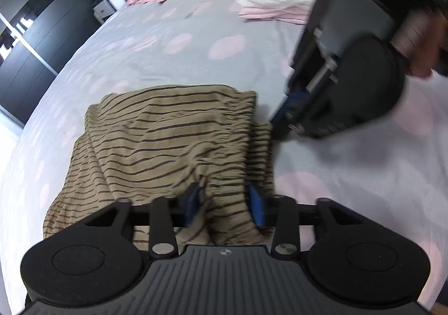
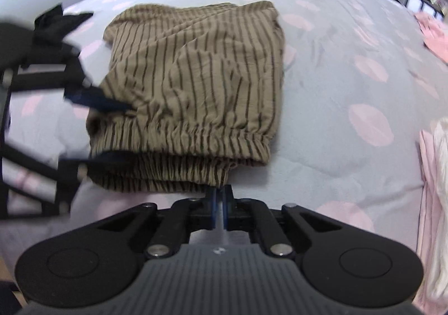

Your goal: Fold clothes

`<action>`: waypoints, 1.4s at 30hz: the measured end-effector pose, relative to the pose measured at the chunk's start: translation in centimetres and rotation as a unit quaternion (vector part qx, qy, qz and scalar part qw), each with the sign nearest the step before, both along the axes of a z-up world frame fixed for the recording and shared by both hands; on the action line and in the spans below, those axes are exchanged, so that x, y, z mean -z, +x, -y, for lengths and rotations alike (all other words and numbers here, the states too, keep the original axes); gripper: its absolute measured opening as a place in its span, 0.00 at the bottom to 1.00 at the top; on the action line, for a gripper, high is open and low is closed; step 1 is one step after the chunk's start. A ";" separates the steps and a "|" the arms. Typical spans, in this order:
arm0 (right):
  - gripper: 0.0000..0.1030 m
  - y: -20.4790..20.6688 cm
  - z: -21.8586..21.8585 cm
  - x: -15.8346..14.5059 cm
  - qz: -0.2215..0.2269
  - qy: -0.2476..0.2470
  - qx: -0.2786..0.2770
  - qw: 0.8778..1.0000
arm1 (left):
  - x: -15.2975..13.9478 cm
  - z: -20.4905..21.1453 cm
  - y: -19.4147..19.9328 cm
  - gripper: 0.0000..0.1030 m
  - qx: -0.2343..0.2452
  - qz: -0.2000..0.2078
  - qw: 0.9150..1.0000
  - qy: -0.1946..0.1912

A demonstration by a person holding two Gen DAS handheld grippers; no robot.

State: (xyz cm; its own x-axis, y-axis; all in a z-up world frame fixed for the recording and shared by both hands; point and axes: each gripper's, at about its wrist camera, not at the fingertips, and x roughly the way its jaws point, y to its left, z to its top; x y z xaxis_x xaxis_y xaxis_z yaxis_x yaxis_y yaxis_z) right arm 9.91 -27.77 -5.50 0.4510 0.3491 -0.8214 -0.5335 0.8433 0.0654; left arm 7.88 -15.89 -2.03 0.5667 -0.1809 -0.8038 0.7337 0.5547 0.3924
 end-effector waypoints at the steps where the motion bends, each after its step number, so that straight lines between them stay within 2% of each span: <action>1: 0.04 0.0 0.1 -0.1 -0.003 0.006 0.004 1.000 | 0.1 0.0 -0.2 0.42 0.005 0.005 1.000 0.002; 3: 0.04 -0.1 0.1 -0.2 0.000 0.006 0.005 1.000 | 0.2 -0.1 -0.4 0.40 0.003 0.012 1.000 0.002; 4: 0.04 -0.2 0.0 -0.1 -0.001 0.003 0.004 1.000 | 0.1 -0.2 -0.2 0.29 -0.005 0.009 1.000 -0.002; 5: 0.03 -0.1 0.0 -0.1 -0.002 0.001 0.007 1.000 | -0.1 -0.4 0.0 0.24 -0.013 0.006 1.000 -0.008; 8: 0.03 0.1 -0.1 0.0 -0.004 -0.003 0.013 1.000 | -1.1 -1.2 0.6 0.18 -0.045 0.000 0.998 -0.039; 10: 0.03 0.2 0.0 -0.1 -0.007 -0.008 0.019 1.000 | -1.7 -1.5 0.7 0.09 -0.062 0.003 0.997 -0.041; 14: 0.02 0.3 0.5 -0.4 -0.008 -0.008 0.025 1.000 | -2.1 -2.1 0.1 0.05 -0.070 -0.014 0.997 -0.022; 17: 0.02 0.2 0.3 -0.2 -0.008 -0.013 0.019 1.000 | -1.1 -2.4 -0.4 0.05 -0.063 -0.023 0.998 -0.003; 21: 0.03 -0.2 0.2 -0.1 -0.001 -0.024 0.007 1.000 | 0.3 -2.2 -0.9 0.05 -0.043 -0.016 0.999 -0.007; 24: 0.08 -1.1 0.3 -0.7 0.035 -0.049 -0.018 0.998 | 0.6 -2.1 -1.2 0.06 -0.037 -0.005 0.999 -0.016; 26: 0.13 -2.2 0.1 -1.3 0.073 -0.060 -0.051 0.994 | 0.2 -2.5 -1.3 0.08 -0.042 -0.001 0.998 -0.036; 28: 0.15 -3.2 -0.1 -1.7 0.098 -0.061 -0.076 0.990 | -0.2 -3.0 -1.4 0.20 -0.047 0.003 0.997 -0.054; 29: 0.15 -3.6 -0.3 -1.9 0.110 -0.060 -0.089 0.988 | -0.4 -3.2 -1.4 0.21 -0.050 0.005 0.997 -0.059; 34: 0.14 -5.4 -2.0 -2.1 0.178 -0.090 -0.157 0.967 | -1.3 -3.8 -1.2 0.21 -0.071 0.022 0.993 -0.091; 37: 0.14 -6.0 -3.2 -2.2 0.198 -0.090 -0.194 0.957 | -1.8 -4.6 -1.0 0.17 -0.086 0.005 0.988 -0.126; 42: 0.13 -6.6 -5.6 -1.5 0.225 -0.116 -0.249 0.935 | -1.7 -5.6 -0.6 0.13 -0.105 -0.010 0.984 -0.145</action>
